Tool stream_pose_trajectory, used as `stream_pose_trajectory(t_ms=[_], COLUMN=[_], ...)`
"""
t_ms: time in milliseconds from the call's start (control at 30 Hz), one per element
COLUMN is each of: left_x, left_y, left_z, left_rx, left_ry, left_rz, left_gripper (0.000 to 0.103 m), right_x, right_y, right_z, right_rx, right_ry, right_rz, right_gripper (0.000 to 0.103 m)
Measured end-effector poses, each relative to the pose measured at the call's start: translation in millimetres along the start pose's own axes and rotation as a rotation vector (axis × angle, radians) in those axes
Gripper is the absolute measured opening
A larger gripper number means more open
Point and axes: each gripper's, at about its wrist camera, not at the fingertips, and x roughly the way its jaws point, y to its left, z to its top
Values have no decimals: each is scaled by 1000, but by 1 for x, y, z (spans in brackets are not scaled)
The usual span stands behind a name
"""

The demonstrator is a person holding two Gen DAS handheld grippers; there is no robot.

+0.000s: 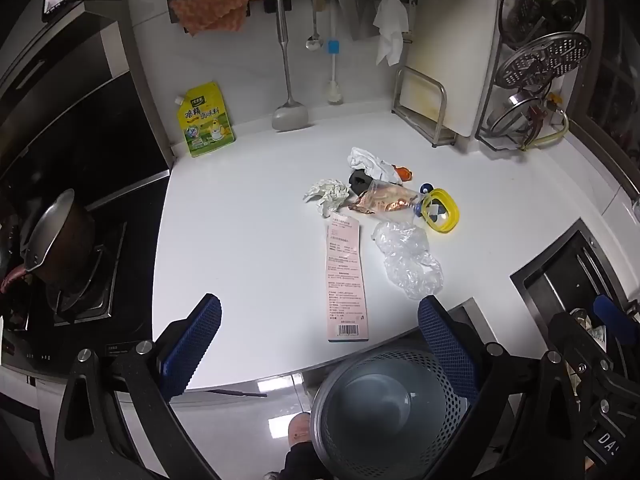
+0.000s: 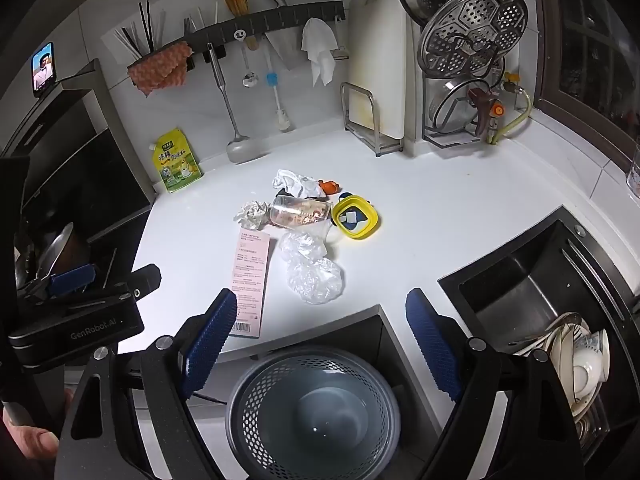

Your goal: Collect trash

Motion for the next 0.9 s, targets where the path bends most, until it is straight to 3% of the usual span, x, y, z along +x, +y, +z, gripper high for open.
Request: stream_pose_trajectory(t_ms=[900], left_x=[-9], left_y=[4], left_z=[-2], left_rx=[-10], left_ry=[-9], left_rz=[2], left_gripper=[97], right_x=[-3], right_y=[-1], right_z=[-3], right_rx=[-2], right_ry=[-3], right_rz=[0], right_gripper=[83])
